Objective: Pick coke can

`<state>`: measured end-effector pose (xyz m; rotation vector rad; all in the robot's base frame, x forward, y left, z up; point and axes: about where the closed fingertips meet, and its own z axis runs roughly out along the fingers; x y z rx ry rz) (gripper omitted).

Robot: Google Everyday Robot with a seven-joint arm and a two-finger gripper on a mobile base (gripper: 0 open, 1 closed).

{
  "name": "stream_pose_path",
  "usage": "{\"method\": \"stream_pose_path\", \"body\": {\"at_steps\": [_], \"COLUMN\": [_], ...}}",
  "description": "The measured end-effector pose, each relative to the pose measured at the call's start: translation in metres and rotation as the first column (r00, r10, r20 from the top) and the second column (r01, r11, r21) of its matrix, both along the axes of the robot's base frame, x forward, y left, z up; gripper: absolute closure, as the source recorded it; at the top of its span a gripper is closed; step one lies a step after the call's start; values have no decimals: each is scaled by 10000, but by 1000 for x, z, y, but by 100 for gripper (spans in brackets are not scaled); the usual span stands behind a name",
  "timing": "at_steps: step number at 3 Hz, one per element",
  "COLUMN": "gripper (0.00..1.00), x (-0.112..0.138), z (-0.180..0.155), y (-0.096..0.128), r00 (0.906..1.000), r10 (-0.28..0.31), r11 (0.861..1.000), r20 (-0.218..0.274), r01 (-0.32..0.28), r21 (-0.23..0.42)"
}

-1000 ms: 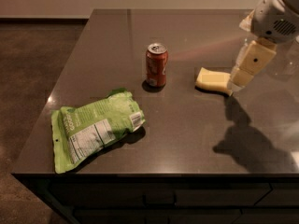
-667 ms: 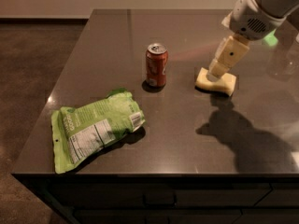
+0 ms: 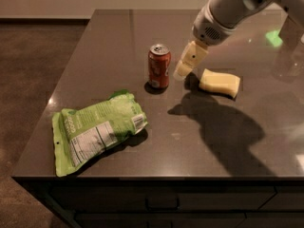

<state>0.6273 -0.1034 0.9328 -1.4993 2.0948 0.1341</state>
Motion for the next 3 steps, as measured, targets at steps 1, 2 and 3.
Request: {"method": "stream_pose_path", "body": {"at_steps": [1, 2, 3], "gripper": [1, 21, 44], "x": [16, 20, 16], "z": [-15, -21, -17], "y": [23, 36, 48], "r00": [9999, 9997, 9990], "r10": [114, 177, 424], "r11": [9998, 9990, 9971], "r20": [-96, -182, -114], "r01": [-112, -170, -415], "r21": [180, 419, 637]}}
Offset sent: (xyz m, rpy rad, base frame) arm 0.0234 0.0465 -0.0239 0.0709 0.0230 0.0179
